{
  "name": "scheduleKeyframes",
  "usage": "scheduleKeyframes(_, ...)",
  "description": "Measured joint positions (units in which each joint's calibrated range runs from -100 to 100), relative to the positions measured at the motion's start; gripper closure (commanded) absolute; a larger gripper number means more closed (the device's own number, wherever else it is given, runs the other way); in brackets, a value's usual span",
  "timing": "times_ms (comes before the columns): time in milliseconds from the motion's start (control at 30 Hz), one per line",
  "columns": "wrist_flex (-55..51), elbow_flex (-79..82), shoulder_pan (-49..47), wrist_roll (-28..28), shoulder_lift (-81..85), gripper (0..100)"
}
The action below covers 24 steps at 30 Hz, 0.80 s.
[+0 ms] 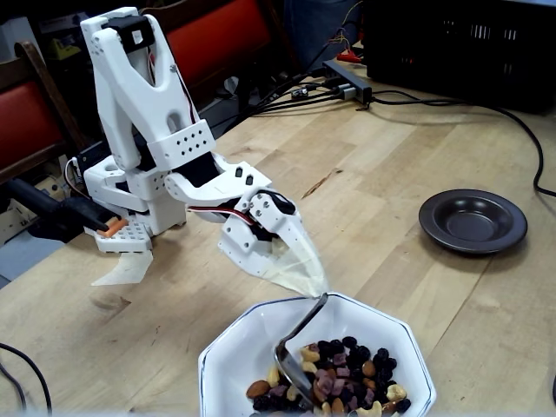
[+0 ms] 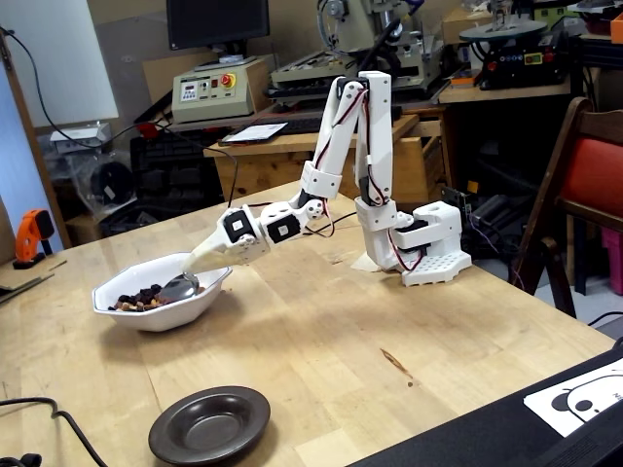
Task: Use spoon to transfer food from the white bowl to brown plate
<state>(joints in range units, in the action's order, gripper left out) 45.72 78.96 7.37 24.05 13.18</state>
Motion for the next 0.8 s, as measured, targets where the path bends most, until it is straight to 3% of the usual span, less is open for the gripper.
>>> scheduleKeyframes(433, 0.0, 0.0, -0.36, -1.27, 0.0, 98)
scheduleKeyframes(800, 0.0, 0.0, -0.44, -9.08, 0.0, 98)
